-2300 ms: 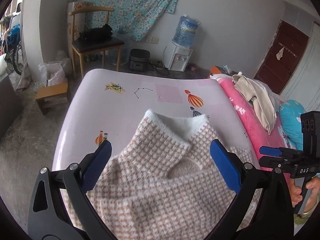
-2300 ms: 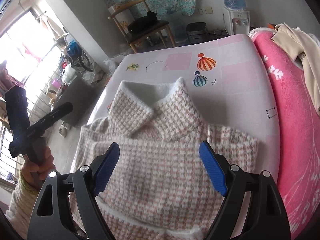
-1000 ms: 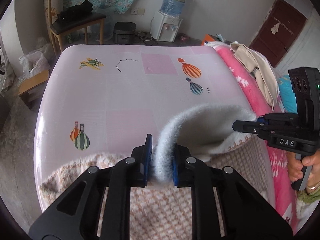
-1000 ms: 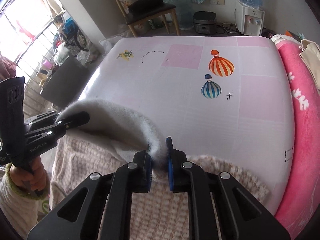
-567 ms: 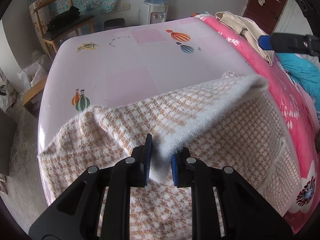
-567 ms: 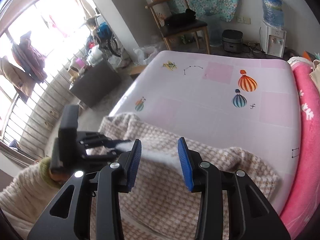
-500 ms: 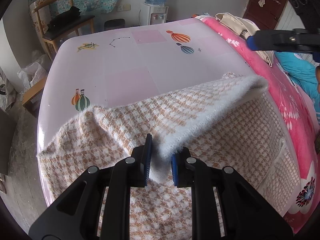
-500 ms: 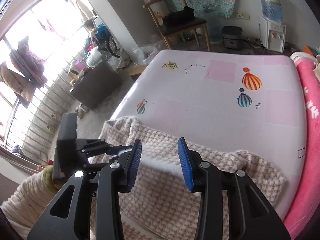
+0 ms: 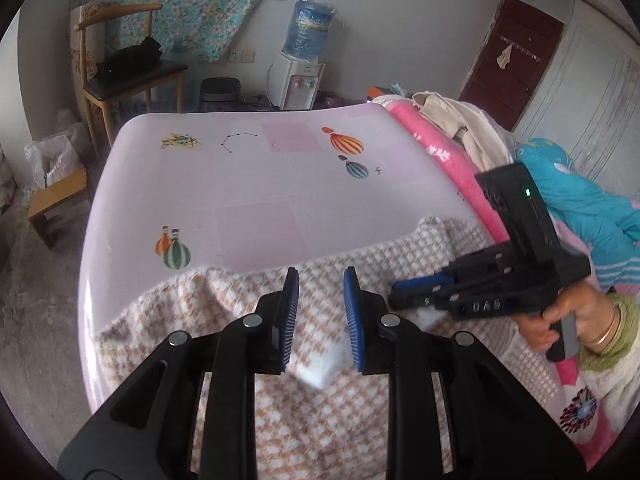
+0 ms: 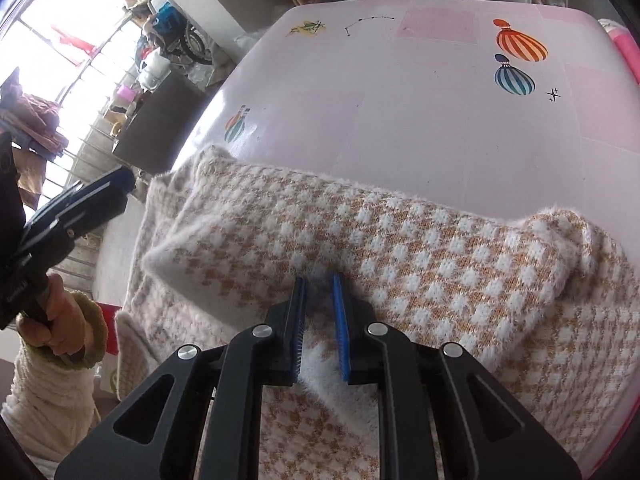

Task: Fold large clothes
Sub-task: 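Lift the collar with both tools and fold it over toward the hem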

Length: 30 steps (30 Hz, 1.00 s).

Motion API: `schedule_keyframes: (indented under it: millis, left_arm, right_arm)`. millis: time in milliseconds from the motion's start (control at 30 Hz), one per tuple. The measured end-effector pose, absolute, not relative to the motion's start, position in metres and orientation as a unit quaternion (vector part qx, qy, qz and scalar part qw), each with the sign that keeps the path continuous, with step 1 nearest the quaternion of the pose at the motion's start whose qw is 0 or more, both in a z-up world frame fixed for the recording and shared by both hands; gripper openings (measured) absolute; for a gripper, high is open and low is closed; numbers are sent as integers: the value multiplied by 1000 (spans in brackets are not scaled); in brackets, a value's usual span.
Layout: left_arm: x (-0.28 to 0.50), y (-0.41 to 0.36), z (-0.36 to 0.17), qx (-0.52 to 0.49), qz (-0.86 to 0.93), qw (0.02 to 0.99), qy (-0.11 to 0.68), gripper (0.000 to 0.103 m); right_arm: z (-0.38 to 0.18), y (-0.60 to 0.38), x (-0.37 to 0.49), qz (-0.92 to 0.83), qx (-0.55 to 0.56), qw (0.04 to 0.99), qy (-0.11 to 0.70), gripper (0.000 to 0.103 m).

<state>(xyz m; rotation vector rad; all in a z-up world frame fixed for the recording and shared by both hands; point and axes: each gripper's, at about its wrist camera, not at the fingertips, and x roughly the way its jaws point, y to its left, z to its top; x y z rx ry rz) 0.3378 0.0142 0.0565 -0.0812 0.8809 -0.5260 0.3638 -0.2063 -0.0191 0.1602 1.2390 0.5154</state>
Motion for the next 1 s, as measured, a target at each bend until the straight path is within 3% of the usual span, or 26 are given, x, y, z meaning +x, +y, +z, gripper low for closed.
schedule_keyframes:
  millis: [200, 367, 533, 800, 1000]
  left_arm:
    - [360, -30, -7, 49, -212, 826, 519, 23]
    - [338, -13, -9, 60, -228, 836, 495, 27]
    - [334, -13, -9, 74, -231, 839, 487, 28]
    - [327, -9, -10, 45, -226, 850, 475, 30]
    - [316, 14, 20, 20, -247, 862, 443, 31]
  right_arm:
    - [-21, -213, 329, 240, 24, 787, 568, 14]
    - [0, -252, 302, 229, 44, 784, 576, 15]
    - [55, -254, 308, 210, 17, 839, 502, 33]
    - [-15, -224, 353, 174, -54, 846, 502, 35]
    - [-8, -239, 318, 183, -67, 846, 496, 35]
